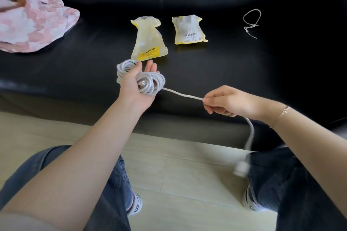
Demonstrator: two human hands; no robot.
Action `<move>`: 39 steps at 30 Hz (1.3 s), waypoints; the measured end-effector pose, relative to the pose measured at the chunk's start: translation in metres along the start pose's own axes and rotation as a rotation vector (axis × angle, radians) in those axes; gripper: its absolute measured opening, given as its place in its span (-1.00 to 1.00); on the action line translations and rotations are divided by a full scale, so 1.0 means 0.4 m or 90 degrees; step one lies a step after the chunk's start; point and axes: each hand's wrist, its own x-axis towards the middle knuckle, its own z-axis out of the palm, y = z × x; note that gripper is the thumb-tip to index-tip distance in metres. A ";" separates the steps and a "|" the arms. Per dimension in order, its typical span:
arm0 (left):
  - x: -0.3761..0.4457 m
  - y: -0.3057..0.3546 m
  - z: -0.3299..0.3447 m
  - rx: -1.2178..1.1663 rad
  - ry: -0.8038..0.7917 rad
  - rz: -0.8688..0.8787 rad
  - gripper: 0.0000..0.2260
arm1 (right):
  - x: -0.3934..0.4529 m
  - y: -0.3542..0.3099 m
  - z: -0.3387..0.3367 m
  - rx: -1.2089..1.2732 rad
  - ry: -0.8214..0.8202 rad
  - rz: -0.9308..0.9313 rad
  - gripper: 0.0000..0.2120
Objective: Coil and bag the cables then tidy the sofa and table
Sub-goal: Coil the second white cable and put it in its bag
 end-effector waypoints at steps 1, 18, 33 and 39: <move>0.003 0.006 -0.001 0.010 0.003 0.008 -0.86 | -0.002 0.001 -0.005 -0.036 0.021 0.014 -0.67; -0.038 -0.078 0.030 0.706 -0.221 -0.083 -0.77 | 0.009 0.018 -0.005 -0.307 0.296 -0.174 -0.82; -0.039 -0.093 0.020 0.746 -0.240 -0.113 -0.89 | 0.006 0.007 -0.025 -0.217 0.306 -0.119 -0.66; -0.035 -0.094 0.018 0.917 -0.179 -0.087 -0.80 | -0.016 -0.006 -0.064 -0.040 0.176 -0.015 -0.68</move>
